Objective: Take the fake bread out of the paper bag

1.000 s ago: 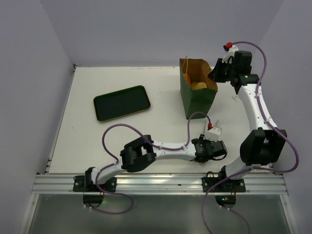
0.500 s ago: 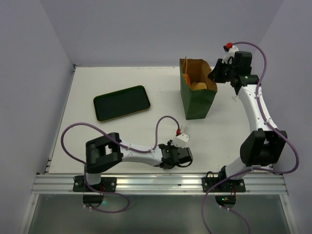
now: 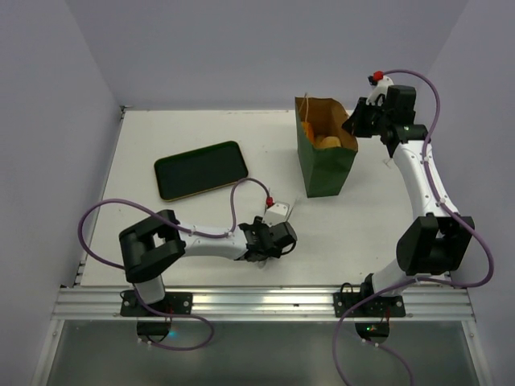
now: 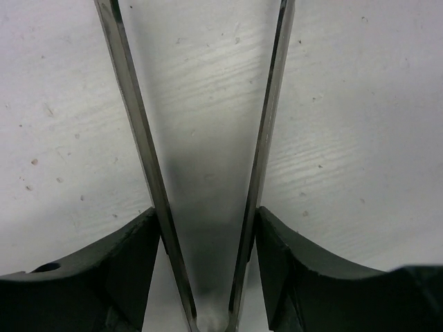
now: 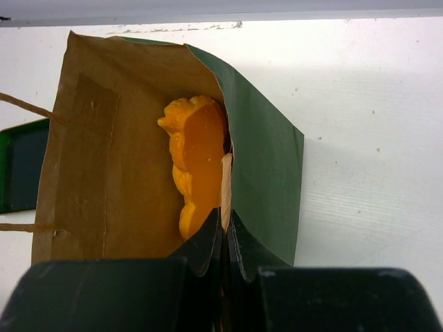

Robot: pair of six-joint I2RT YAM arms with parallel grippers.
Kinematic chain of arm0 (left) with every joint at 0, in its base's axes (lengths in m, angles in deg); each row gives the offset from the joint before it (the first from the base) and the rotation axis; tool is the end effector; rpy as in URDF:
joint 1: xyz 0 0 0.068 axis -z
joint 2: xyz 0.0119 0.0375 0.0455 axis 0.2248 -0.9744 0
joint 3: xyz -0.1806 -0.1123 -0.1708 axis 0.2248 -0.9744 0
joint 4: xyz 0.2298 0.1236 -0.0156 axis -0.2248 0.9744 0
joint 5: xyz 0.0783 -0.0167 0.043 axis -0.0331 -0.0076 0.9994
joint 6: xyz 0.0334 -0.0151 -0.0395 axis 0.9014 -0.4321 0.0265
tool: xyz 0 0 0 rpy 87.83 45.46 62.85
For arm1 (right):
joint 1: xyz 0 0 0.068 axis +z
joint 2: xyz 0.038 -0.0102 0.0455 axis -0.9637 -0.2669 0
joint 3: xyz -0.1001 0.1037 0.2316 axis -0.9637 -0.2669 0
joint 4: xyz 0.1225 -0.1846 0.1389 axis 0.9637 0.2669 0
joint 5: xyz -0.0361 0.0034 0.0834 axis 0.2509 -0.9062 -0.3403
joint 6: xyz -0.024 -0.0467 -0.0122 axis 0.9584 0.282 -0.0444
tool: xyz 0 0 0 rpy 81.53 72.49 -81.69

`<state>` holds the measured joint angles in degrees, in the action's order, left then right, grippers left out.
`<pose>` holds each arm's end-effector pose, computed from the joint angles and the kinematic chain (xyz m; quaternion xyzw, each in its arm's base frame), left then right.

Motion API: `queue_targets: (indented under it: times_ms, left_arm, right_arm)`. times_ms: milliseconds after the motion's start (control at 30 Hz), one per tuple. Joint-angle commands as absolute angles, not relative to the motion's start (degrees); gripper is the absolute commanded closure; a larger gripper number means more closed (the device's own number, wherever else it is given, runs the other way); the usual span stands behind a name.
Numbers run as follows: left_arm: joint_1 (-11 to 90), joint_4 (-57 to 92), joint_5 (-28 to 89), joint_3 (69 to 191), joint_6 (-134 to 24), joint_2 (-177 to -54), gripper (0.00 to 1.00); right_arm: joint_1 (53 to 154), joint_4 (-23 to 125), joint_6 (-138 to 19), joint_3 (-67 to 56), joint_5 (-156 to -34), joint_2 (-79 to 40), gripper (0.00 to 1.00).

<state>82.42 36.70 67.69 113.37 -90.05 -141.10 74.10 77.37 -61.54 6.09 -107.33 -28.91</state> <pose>0.1333 -0.3062 0.1487 0.1263 0.9336 -0.0663 0.3288 0.3622 0.0095 0.3700 -0.0181 0.8574 0.1861 0.4794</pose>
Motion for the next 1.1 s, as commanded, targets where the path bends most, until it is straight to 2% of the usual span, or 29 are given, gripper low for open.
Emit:
queue_targets:
  times_ms: [0,67,433,600,700,800,900,933,1000,1033,1067]
  left_arm:
    - [81.2,36.7,67.4,112.6,-90.0,-143.6,0.4]
    - [81.2,37.5,68.1,114.1,-90.0,-145.2,0.33]
    - [81.2,43.4,69.8,119.1,-96.5,-151.6,0.18]
    - [81.2,44.9,69.9,120.6,-99.6,-153.4,0.18]
    - [81.2,46.0,70.0,120.9,-100.4,-154.4,0.21]
    - [81.2,46.0,70.4,120.1,-100.5,-154.4,0.32]
    - [81.2,45.4,71.0,119.1,-99.6,-153.2,0.49]
    - [81.2,45.2,71.2,118.8,-99.2,-152.5,0.6]
    - [81.2,45.3,72.1,118.2,-97.9,-150.2,0.71]
    - [81.2,45.3,72.3,117.9,-97.5,-149.1,0.82]
    - [81.2,45.3,72.5,117.3,-96.6,-146.8,0.87]
  right_arm:
    - [74.1,74.1,-61.3,6.0,-109.5,-25.8,1.0]
    - [74.1,73.9,-61.3,6.0,-109.8,-25.7,1.0]
    - [74.1,73.7,-61.4,5.4,-110.2,-25.4,1.0]
    - [74.1,73.6,-61.4,5.4,-110.2,-25.2,1.0]
    - [74.1,73.6,-61.4,5.2,-110.2,-25.1,1.0]
    - [74.0,73.5,-61.4,5.2,-110.2,-25.0,1.0]
    - [74.1,73.5,-61.5,5.2,-110.4,-24.8,1.0]
    - [74.1,73.6,-61.5,5.2,-110.4,-24.7,1.0]
    - [74.1,73.6,-61.4,5.0,-110.4,-24.5,1.0]
    - [74.1,73.5,-61.4,5.0,-110.4,-24.5,1.0]
    - [74.1,73.6,-61.3,5.0,-110.4,-24.5,1.0]
